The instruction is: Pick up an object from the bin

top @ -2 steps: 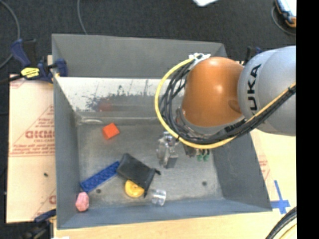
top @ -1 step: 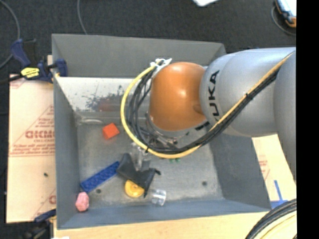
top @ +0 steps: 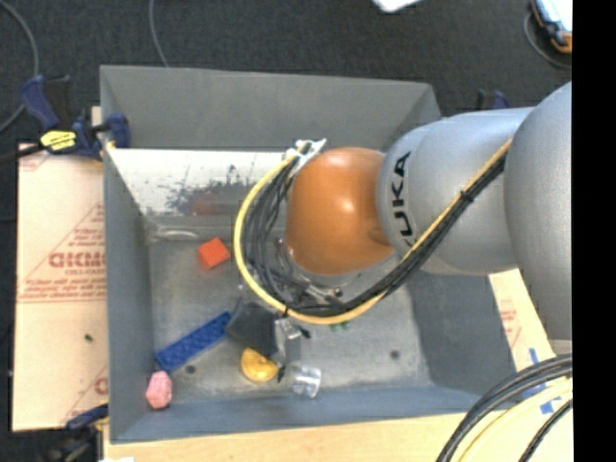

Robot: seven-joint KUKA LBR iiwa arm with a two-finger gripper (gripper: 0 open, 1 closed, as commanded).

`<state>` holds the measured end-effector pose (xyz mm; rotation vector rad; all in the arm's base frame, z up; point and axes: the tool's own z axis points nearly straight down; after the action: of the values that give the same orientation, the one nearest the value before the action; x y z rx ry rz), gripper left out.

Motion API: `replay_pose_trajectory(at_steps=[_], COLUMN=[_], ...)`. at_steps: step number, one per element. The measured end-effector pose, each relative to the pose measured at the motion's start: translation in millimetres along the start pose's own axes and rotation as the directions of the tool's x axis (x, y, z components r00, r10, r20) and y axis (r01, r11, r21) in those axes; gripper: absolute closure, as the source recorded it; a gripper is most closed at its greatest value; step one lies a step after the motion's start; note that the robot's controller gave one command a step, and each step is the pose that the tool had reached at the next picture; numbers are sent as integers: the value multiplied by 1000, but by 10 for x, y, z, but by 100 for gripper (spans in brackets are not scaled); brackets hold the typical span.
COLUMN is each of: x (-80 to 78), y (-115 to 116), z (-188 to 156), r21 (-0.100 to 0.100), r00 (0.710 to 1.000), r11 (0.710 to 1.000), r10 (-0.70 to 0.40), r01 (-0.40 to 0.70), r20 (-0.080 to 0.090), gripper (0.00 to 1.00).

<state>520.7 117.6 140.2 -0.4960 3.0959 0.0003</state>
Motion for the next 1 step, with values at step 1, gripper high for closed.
replay_pose_trajectory(at_steps=[1], x=[-1], y=[2], z=[-1], r21=[0], r00=[1000], r11=[1000], r10=[1], r01=[-1], r20=[0], gripper=[0])
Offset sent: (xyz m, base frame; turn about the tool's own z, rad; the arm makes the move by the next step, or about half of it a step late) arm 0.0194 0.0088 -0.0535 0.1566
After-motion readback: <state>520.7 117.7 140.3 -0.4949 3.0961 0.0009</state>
